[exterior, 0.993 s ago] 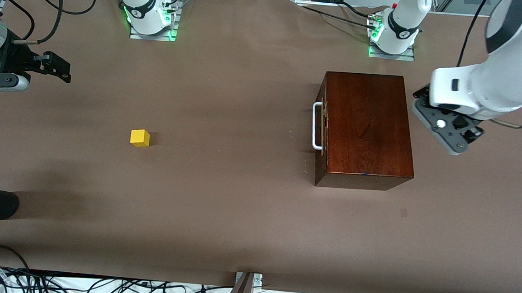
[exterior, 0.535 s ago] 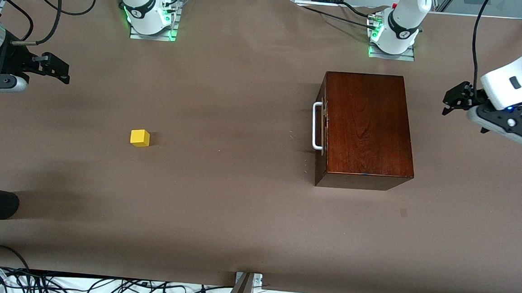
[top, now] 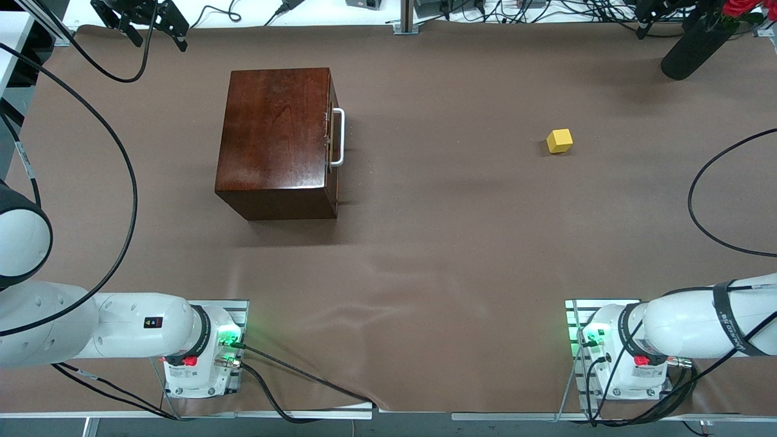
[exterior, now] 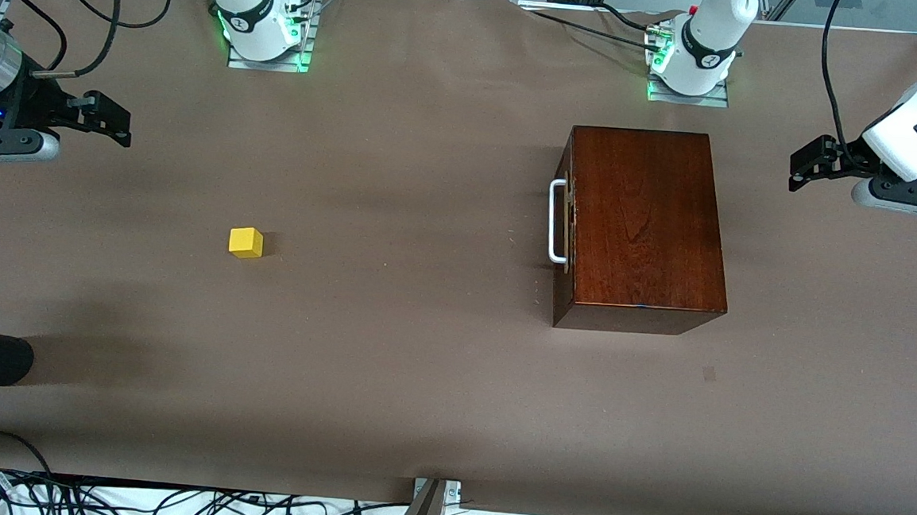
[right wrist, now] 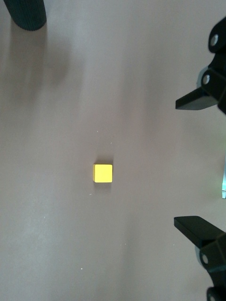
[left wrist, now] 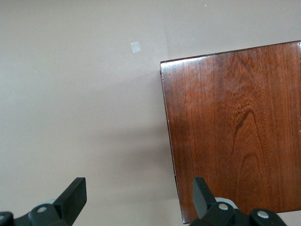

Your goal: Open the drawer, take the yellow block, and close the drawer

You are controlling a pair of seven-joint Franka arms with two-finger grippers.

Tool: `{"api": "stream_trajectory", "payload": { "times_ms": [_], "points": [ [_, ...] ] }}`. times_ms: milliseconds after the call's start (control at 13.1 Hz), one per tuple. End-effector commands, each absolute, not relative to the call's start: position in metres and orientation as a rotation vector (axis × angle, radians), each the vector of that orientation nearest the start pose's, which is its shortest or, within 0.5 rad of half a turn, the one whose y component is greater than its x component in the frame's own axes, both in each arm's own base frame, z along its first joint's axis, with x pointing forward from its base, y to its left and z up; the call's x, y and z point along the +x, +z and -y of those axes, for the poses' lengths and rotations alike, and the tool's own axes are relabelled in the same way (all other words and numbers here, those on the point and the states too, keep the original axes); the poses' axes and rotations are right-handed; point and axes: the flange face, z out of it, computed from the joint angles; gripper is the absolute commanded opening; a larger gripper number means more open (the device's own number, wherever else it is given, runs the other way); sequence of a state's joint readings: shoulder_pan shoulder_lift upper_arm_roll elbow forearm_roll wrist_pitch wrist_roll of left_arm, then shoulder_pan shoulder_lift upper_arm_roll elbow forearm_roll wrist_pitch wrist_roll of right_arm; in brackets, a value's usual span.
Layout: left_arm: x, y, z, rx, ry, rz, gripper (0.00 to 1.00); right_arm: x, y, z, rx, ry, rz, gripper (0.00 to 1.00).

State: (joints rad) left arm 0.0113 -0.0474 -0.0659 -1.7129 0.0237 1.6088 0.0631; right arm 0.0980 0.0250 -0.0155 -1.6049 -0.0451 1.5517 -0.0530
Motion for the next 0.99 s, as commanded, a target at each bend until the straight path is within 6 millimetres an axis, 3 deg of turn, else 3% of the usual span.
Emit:
{"api": "stream_trajectory", "payload": {
  "times_ms": [0, 916],
  "points": [
    [0.5352, 0.5897, 0.0292, -3.123, 0.058, -0.174, 1.00, 0.5574, 0.6011, -0.0437, -3.174, 0.114, 0.215, 1.00],
    [0.5367, 0.5884, 0.0300, -3.135, 0.065, -0.075, 1.00, 0.5578, 0.6013, -0.0431, -3.173, 0.109, 0.212, 1.00]
  ]
}}
